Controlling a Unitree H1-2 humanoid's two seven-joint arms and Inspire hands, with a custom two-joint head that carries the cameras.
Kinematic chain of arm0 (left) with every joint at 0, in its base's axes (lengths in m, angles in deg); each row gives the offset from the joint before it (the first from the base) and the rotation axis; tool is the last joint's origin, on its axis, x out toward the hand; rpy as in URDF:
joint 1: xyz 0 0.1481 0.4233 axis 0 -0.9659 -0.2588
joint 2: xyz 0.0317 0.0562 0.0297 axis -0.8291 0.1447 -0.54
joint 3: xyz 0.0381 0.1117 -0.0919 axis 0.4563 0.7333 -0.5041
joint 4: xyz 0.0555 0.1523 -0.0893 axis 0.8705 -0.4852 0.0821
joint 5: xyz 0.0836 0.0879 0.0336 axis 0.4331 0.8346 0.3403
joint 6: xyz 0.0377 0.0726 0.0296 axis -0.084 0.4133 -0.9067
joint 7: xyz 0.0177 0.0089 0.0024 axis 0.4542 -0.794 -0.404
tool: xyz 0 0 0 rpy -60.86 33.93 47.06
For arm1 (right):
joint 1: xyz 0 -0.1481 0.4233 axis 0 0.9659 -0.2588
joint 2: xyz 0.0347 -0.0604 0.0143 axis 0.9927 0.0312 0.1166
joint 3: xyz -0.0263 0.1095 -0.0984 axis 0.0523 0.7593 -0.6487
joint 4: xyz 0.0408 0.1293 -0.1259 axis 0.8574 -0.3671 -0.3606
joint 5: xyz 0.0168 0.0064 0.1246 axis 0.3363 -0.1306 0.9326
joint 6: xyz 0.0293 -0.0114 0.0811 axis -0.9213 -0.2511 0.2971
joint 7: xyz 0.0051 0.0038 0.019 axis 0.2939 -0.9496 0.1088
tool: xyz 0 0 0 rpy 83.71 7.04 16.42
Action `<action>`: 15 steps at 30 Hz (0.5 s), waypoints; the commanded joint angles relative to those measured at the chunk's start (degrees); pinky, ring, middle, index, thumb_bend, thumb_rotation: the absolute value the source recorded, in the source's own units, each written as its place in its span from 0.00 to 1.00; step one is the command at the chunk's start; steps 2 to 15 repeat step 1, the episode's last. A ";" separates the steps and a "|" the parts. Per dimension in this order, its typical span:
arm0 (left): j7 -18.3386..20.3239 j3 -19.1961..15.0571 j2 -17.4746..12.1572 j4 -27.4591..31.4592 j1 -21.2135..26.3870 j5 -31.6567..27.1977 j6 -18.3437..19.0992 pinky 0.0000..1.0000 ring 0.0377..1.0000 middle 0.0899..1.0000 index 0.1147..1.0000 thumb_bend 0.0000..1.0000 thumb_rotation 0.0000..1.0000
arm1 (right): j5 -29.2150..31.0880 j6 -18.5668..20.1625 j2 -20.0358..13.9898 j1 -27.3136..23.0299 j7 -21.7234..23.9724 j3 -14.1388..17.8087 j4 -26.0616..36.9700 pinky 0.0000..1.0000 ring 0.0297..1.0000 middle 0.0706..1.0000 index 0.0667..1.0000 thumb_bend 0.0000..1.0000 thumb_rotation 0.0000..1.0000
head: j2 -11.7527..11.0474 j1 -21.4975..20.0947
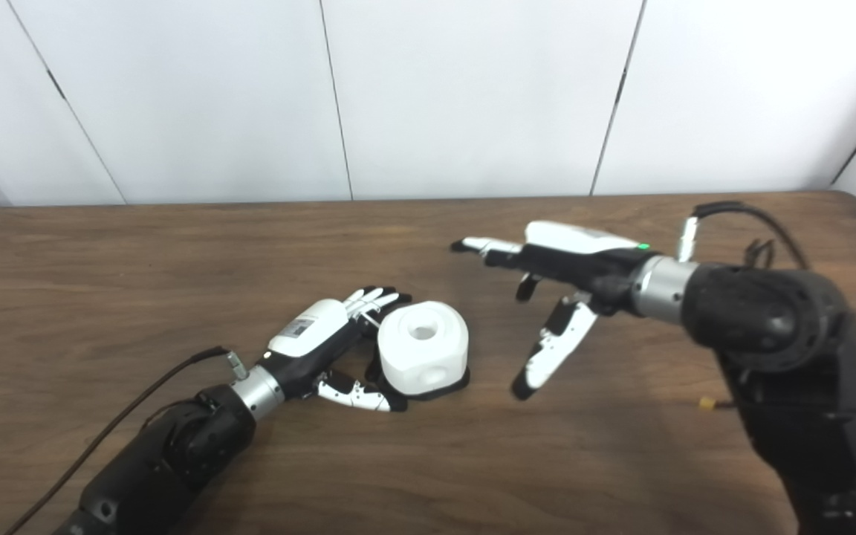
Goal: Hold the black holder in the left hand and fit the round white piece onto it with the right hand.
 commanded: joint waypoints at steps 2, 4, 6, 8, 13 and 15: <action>4.77 1.87 -1.43 -2.65 -2.00 3.21 1.87 1.00 1.00 0.95 0.42 0.52 0.07 | 1.31 0.24 -0.68 -0.37 -4.35 3.44 0.69 0.76 0.92 0.96 0.97 1.00 0.14 | -0.03 0.03; 4.77 1.87 -1.43 -2.65 -2.00 3.21 1.87 1.00 1.00 0.95 0.42 0.52 0.07 | 1.31 0.24 -0.68 -0.37 -4.35 3.44 0.69 0.76 0.92 0.96 0.97 1.00 0.14 | -0.03 0.03; 4.77 1.87 -1.43 -2.65 -2.00 3.21 1.87 1.00 1.00 0.95 0.42 0.52 0.07 | 1.31 0.24 -0.68 -0.37 -4.35 3.44 0.69 0.76 0.92 0.96 0.97 1.00 0.14 | -0.03 0.03; 4.77 1.87 -1.43 -2.65 -2.00 3.21 1.87 1.00 1.00 0.95 0.42 0.52 0.07 | 1.31 0.24 -0.68 -0.37 -4.35 3.44 0.69 0.76 0.92 0.96 0.97 1.00 0.14 | -0.03 0.03; 4.77 1.87 -1.43 -2.65 -2.00 3.21 1.87 1.00 1.00 0.95 0.42 0.52 0.07 | 1.31 0.24 -0.68 -0.37 -4.35 3.44 0.69 0.76 0.92 0.96 0.97 1.00 0.14 | -0.03 0.03; 4.77 1.87 -1.43 -2.65 -2.00 3.21 1.87 1.00 1.00 0.95 0.42 0.52 0.07 | 1.31 0.24 -0.68 -0.37 -4.35 3.44 0.69 0.76 0.92 0.96 0.97 1.00 0.14 | -0.03 0.03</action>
